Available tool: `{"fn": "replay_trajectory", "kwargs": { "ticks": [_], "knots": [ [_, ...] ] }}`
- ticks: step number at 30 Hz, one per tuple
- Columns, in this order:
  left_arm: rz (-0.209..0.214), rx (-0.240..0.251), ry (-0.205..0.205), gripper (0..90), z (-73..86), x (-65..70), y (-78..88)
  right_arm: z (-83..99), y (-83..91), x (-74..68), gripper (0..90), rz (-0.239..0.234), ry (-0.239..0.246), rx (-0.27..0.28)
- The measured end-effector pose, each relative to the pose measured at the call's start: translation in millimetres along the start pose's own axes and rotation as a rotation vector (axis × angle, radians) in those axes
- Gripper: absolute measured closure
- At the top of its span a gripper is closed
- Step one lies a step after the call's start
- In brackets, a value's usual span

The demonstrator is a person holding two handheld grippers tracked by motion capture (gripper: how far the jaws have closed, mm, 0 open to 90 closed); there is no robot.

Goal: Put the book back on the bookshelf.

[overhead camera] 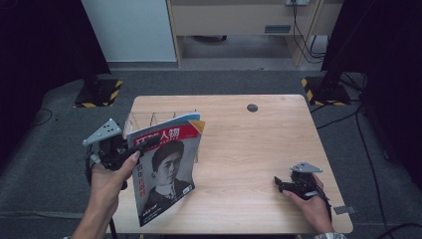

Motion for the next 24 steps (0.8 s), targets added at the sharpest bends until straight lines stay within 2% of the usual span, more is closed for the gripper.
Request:
{"fn": "replay_trajectory", "kwargs": {
  "ticks": [7,16,24],
  "knots": [
    [-0.021,-0.001,0.002,86.4,1.8,-7.2,11.4,0.0,0.0,0.0,19.3,0.000,0.000,0.000],
    [-0.067,0.012,0.010,86.4,-1.0,-22.8,25.7,0.0,0.0,0.0,19.3,0.000,0.000,0.000],
    [-0.086,0.017,0.014,86.4,-1.8,-29.8,35.5,0.0,0.0,0.0,19.3,0.000,0.000,0.000]
  ]
}}
Point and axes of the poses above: each handheld gripper's, and its own axes: y roughly backward along the jaws, z roughly out of its underside, x roughly to its right, the point moved 8 cm from there along -y, roughly forward along the jaws, and after that the axes turned 11 degrees about x, right-handed, at the moved point
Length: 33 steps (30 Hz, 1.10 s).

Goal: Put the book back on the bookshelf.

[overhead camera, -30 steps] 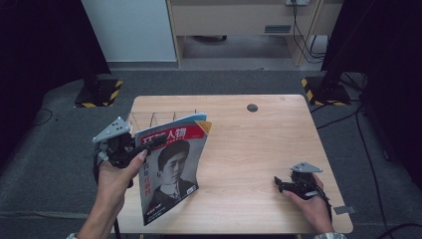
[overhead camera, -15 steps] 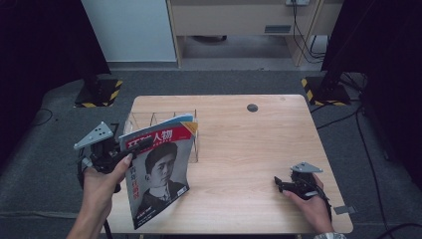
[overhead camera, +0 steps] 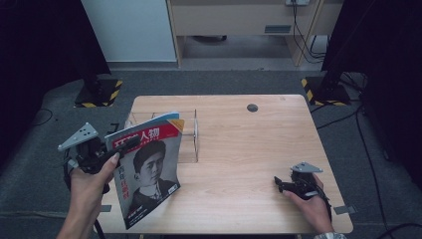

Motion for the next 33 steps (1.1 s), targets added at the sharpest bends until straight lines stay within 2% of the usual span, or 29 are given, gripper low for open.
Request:
{"fn": "replay_trajectory", "kwargs": {
  "ticks": [33],
  "knots": [
    [-0.084,0.030,-0.003,86.4,-11.5,-27.9,33.3,0.0,0.0,0.0,19.3,0.001,0.000,0.000]
  ]
}}
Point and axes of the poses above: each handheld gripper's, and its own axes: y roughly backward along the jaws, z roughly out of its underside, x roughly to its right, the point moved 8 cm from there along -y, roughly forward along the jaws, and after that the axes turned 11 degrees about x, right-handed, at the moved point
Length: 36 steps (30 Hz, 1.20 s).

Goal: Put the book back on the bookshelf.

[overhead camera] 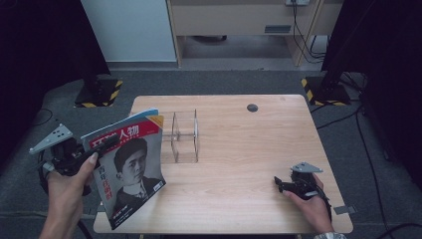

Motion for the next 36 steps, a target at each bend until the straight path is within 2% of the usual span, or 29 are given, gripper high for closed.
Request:
{"fn": "replay_trajectory", "kwargs": {
  "ticks": [36],
  "knots": [
    [-0.084,0.011,0.009,86.4,-3.1,-31.4,20.7,0.0,0.0,0.0,19.3,0.000,0.000,0.000]
  ]
}}
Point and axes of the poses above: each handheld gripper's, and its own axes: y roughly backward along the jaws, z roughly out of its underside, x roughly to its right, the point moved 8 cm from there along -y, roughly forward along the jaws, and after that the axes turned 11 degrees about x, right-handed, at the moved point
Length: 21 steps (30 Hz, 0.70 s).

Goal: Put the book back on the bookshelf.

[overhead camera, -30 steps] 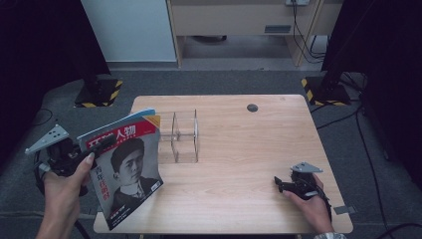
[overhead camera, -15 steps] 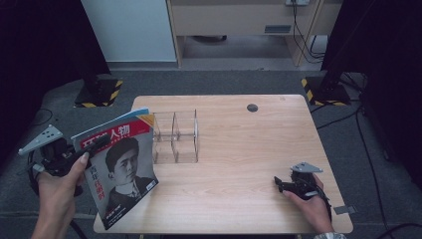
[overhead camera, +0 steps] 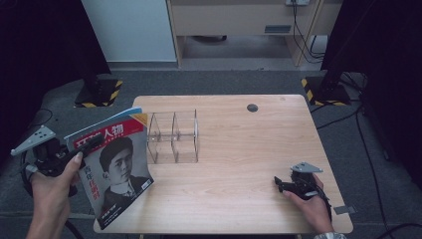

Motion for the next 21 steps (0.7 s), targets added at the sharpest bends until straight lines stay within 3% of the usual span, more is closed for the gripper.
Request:
{"fn": "replay_trajectory", "kwargs": {
  "ticks": [21],
  "knots": [
    [-0.051,-0.010,-0.005,86.4,-2.6,-21.0,-8.4,0.0,0.0,0.0,19.3,0.000,0.000,0.000]
  ]
}}
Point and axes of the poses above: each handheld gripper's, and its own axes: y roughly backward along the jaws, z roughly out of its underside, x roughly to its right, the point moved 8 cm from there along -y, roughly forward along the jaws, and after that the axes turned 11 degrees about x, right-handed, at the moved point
